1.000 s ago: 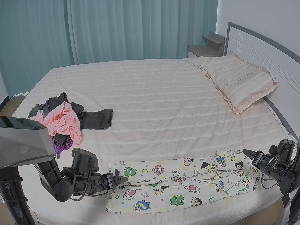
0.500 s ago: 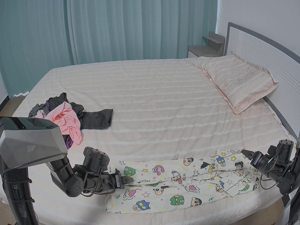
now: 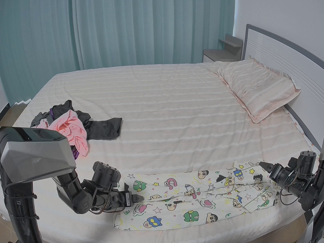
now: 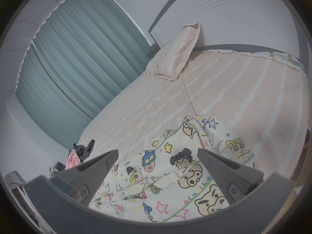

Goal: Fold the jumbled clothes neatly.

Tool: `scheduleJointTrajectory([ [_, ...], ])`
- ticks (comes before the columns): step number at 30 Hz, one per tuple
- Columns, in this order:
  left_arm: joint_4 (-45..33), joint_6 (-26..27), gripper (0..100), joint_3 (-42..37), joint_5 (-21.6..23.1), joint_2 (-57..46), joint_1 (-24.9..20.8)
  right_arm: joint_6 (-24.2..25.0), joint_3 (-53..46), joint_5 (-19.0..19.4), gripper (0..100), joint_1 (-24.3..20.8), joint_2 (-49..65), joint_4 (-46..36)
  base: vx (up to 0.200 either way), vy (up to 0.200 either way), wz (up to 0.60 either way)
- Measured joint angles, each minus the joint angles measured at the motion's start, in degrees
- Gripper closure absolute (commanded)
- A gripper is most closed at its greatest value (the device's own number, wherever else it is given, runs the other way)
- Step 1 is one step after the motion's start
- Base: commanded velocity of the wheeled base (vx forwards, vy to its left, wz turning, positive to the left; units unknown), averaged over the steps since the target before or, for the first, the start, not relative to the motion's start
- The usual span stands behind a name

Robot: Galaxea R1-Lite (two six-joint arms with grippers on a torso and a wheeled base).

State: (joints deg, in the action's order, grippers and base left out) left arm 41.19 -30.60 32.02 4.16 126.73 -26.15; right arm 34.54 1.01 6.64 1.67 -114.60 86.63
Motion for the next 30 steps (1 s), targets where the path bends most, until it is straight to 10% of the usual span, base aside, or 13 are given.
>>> scheduleJointTrajectory([
  [19, -4.3, 1.3, 0, 1.7, -0.7, 0.1, -1.2, 0.1, 0.0, 0.0, 0, 0.0, -0.1, 0.1, 0.0, 0.0, 0.0],
  [20, -4.3, 1.3, 100, 1.9, -0.8, 0.1, -1.3, 0.1, 0.0, 0.0, 0, 0.0, -0.1, 0.1, 0.0, 0.0, 0.0],
  [30, -4.4, 0.8, 100, 2.8, -1.3, 0.8, -1.6, 0.1, 0.0, 0.0, 0, 0.3, -0.1, 0.6, 0.0, 0.0, 0.0],
])
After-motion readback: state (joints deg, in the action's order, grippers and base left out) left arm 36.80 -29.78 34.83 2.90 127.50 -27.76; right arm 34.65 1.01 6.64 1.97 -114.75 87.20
